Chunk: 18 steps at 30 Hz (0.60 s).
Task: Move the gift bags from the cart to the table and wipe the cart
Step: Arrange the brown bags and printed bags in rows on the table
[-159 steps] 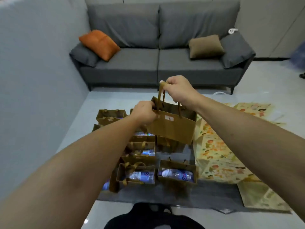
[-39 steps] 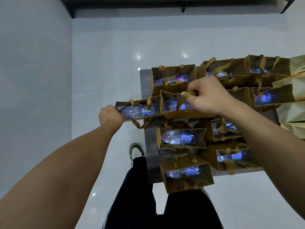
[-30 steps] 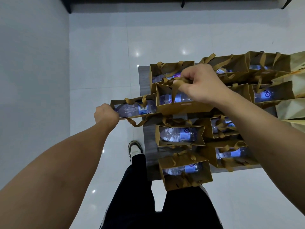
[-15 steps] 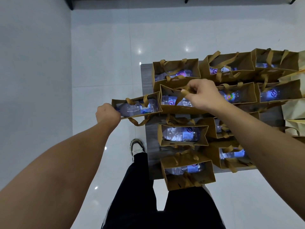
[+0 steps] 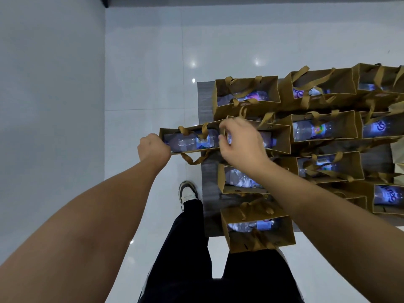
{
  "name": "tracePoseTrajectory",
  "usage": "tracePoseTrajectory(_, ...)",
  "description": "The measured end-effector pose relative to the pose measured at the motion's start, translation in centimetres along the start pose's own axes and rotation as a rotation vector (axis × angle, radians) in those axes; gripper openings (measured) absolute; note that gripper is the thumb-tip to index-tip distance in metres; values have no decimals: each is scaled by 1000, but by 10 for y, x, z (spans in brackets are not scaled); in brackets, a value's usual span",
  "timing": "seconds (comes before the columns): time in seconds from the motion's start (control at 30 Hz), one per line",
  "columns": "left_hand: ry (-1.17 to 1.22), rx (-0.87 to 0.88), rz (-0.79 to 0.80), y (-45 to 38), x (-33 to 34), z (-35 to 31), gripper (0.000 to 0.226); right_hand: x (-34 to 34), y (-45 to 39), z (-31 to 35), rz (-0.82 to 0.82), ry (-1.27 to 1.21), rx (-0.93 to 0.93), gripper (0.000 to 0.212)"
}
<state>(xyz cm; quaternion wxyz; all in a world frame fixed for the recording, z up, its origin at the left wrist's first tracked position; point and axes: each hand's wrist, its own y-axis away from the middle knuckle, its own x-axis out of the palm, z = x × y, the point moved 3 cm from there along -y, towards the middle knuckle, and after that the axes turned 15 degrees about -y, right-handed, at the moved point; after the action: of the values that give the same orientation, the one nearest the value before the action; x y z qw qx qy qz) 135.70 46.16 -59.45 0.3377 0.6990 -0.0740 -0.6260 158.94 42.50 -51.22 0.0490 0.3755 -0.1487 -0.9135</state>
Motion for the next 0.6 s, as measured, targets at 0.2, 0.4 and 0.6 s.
tracePoseTrajectory(0.2,-11,31,13,-7,4,8,8,61,4,-31,-112,-473,880,18)
tracePoseTrajectory(0.4,-27,60,4,-16,8,14,11,78,-8,-39,-257,-518,904,27)
tracePoseTrajectory(0.6,-47,105,-4,-19,5,17,9,85,-9,-42,-328,-584,965,19)
